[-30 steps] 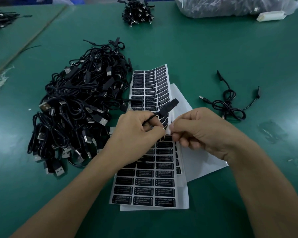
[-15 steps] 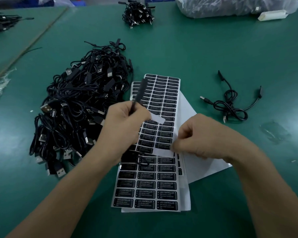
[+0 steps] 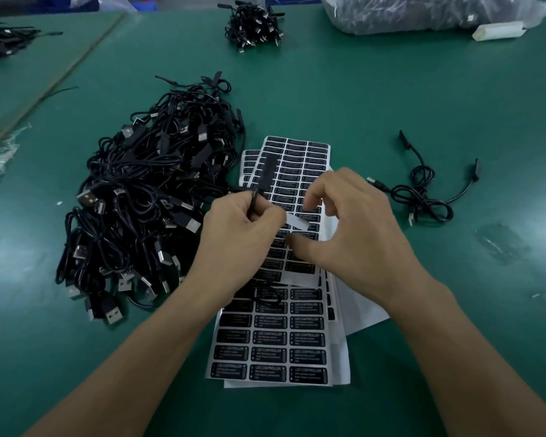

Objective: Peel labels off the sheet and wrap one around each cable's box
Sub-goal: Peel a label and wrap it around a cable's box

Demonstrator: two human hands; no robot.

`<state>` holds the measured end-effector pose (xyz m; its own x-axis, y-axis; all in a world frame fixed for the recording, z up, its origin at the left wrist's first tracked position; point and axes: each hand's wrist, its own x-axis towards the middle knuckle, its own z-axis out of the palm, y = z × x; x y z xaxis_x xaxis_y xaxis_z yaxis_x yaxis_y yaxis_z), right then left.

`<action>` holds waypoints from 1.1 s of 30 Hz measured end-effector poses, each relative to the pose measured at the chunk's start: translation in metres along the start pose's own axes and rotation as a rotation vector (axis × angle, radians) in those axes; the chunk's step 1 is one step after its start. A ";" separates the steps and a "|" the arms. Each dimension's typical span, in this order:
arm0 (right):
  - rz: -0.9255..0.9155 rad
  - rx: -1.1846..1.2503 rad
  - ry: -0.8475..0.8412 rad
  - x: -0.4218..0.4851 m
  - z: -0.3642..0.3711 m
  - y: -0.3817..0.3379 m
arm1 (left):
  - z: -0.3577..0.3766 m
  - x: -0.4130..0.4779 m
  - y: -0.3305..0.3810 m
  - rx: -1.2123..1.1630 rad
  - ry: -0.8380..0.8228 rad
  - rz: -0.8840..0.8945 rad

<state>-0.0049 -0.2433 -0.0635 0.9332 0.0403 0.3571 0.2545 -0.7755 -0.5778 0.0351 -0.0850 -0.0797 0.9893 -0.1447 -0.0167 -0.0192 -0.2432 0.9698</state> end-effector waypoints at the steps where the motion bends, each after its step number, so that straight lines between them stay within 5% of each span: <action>1: -0.013 -0.009 0.003 0.000 0.002 -0.001 | 0.000 0.000 0.000 0.003 -0.003 0.002; 13: 0.111 0.066 0.108 -0.001 0.014 0.008 | -0.001 -0.003 0.005 -0.045 -0.038 0.011; 24: 0.458 0.839 0.178 0.006 0.000 0.004 | 0.003 -0.005 0.005 -0.086 -0.059 0.077; 33: 0.509 1.088 0.158 0.008 -0.005 0.004 | 0.002 -0.008 0.007 -0.136 -0.073 0.109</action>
<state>0.0021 -0.2489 -0.0596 0.9665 -0.2519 -0.0489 0.0184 0.2580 -0.9660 0.0263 -0.0878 -0.0730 0.9693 -0.2335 0.0776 -0.1012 -0.0909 0.9907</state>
